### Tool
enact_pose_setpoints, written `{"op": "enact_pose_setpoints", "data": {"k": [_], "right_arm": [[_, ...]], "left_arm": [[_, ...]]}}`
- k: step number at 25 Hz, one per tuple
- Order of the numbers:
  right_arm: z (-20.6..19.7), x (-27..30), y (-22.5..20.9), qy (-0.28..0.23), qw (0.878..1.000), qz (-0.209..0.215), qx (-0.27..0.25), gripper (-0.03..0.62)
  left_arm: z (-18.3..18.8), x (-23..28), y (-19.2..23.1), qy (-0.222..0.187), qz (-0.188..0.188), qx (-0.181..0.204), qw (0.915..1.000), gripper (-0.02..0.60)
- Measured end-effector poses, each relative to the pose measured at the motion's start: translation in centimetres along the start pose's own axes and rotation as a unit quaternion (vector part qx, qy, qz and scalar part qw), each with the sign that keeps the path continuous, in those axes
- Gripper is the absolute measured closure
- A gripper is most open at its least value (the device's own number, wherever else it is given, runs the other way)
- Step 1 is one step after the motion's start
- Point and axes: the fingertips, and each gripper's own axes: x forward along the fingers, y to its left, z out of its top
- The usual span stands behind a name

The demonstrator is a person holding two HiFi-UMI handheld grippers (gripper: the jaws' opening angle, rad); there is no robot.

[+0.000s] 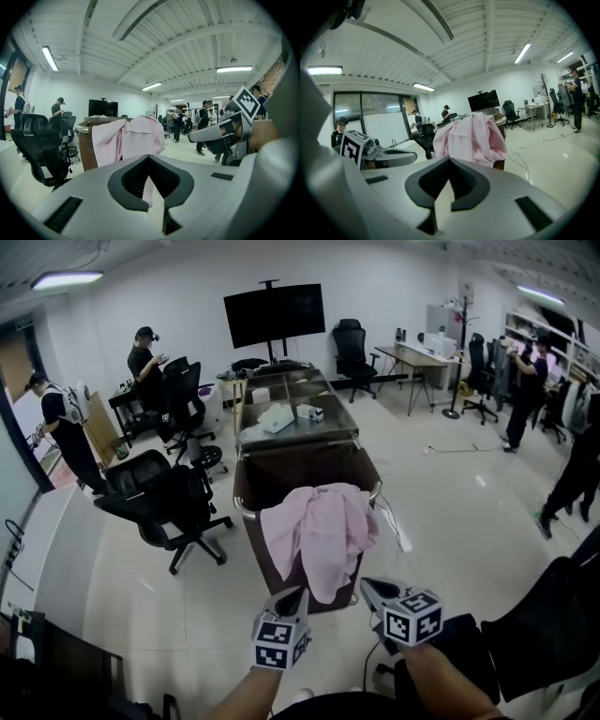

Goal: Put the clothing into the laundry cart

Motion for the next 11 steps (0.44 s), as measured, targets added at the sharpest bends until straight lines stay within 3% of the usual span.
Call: {"op": "enact_pose_setpoints", "data": {"k": [11], "right_arm": [[0.11,0.16,-0.32,0.002,1.0,-0.004,0.0,0.586]], "left_arm": [[-0.32,-0.12,0.53,0.008,-0.001,0.011,0.9999,0.583]]}}
